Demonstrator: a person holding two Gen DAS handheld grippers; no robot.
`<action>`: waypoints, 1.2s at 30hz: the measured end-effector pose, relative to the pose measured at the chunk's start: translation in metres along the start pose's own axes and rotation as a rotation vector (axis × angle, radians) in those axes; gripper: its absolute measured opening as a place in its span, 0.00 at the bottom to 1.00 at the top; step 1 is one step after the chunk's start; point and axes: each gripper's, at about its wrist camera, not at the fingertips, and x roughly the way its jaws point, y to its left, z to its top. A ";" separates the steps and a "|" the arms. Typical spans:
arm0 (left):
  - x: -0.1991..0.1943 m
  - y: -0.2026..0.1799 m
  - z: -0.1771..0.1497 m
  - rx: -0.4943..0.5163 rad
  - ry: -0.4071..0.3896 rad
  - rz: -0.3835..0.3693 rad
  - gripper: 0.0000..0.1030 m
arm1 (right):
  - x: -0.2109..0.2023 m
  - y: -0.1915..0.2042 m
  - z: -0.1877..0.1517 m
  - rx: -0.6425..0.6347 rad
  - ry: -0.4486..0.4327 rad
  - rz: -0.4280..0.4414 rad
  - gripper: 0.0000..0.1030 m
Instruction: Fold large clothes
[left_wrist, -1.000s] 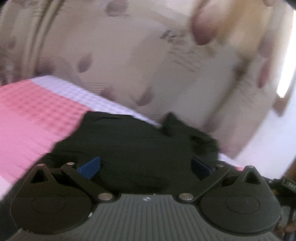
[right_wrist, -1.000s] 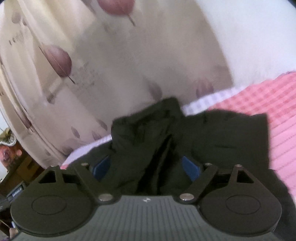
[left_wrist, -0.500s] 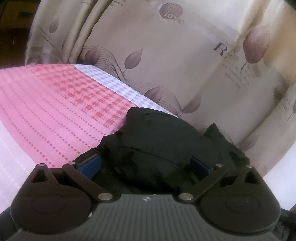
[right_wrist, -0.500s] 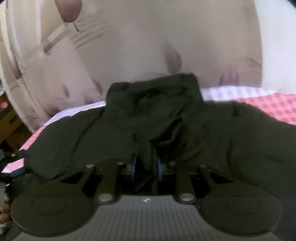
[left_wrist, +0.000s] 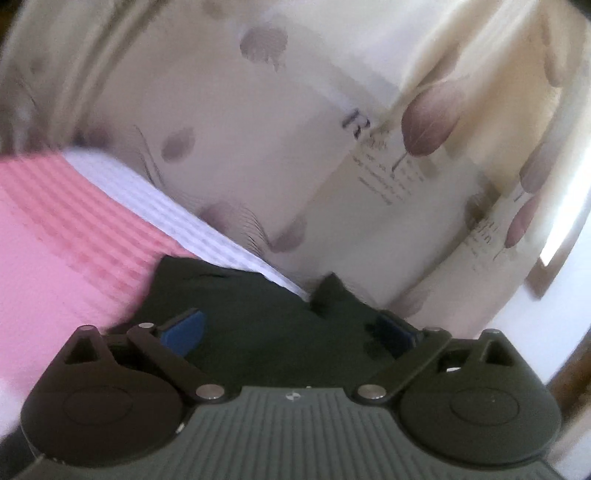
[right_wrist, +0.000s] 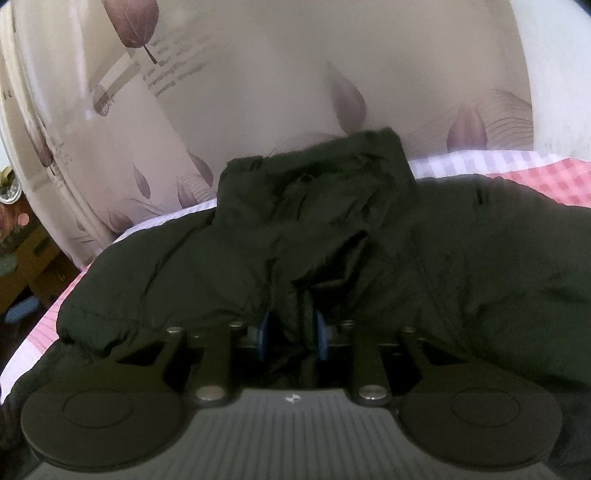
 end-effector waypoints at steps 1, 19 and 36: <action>0.016 0.000 0.003 -0.007 0.037 0.003 0.91 | 0.000 0.001 -0.001 -0.008 -0.002 -0.006 0.24; 0.064 0.056 0.001 -0.007 0.066 0.219 0.54 | 0.005 0.023 -0.004 -0.132 0.005 -0.026 0.60; 0.087 0.031 0.002 0.149 0.097 0.232 0.83 | -0.007 0.058 0.033 -0.248 -0.131 -0.035 0.59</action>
